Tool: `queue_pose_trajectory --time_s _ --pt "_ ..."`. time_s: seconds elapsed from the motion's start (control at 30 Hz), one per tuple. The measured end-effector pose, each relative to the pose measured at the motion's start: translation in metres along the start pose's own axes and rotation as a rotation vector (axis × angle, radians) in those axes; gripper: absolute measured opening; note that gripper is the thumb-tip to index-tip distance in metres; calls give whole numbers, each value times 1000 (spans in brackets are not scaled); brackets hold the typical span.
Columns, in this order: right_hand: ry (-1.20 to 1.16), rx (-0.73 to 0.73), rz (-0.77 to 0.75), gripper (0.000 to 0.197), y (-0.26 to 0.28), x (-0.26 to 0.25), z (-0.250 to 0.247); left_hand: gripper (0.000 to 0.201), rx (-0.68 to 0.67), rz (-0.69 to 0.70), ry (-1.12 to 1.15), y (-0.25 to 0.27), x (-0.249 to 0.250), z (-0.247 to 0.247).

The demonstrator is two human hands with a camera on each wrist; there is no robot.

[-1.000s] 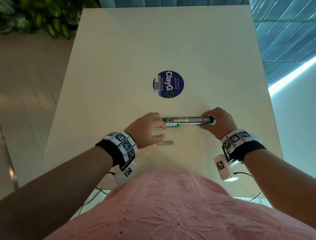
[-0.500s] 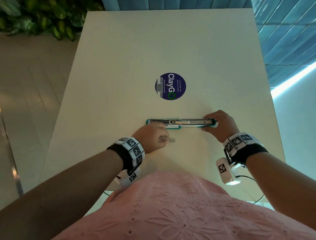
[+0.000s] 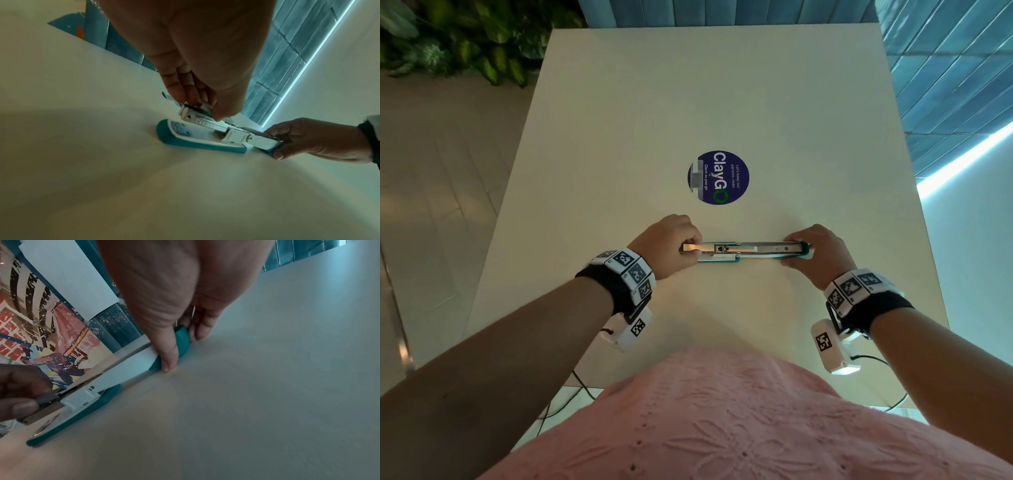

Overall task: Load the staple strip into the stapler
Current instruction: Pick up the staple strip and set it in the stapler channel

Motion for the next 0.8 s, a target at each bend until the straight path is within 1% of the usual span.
queue_pose_trajectory --time_s 0.37,0.5,0.8 --pt "0 -6 -8 24 1 -2 -1 9 -68 -4 -38 -1 -2 1" --pt "-23 3 -1 28 1 0 -1 11 -85 -8 -59 -2 -2 1" --pt "-16 -4 -3 28 1 -1 -2 8 -67 -14 -47 -2 -2 2"
Point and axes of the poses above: each hand's wrist, its own y-axis away from the middle knuckle, its own z-axis out of the palm, x = y × z, the point moved 10 cm from there along -y, towards the middle knuckle, and after that the axes turned 6 degrees about x, right-handed, at the moved point
